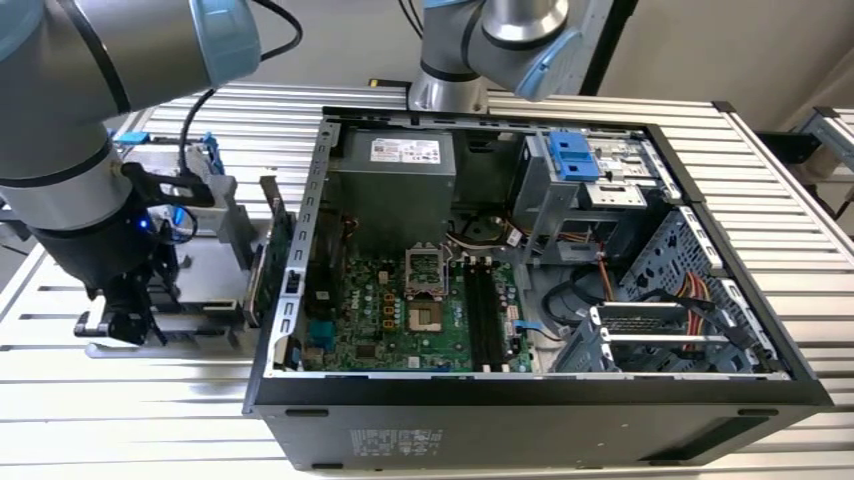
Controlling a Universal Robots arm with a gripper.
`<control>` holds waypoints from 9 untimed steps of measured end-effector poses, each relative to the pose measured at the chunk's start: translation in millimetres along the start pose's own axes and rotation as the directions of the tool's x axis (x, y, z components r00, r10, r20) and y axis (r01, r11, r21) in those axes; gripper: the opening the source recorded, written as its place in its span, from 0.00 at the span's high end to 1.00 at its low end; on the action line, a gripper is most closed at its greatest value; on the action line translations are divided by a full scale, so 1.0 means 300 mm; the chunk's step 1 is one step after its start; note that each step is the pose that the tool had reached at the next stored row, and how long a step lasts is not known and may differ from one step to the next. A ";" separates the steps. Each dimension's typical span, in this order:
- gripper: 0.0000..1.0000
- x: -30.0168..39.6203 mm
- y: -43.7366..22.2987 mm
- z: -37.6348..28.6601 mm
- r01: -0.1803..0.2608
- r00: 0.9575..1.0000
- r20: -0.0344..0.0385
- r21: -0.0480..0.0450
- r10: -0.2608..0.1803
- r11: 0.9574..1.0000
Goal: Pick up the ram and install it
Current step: 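Pick up the ram and move it above insertion slot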
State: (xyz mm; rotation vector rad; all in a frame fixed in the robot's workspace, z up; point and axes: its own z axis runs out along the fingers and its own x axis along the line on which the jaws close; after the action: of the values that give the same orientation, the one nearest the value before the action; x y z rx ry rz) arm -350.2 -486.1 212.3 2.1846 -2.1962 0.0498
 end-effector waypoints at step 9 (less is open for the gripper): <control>0.00 0.006 0.001 0.030 0.034 0.999 0.000 0.002 -0.034 0.999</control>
State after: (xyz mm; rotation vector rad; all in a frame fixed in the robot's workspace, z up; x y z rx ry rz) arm -350.6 -488.2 203.4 2.2217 -2.1593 0.0510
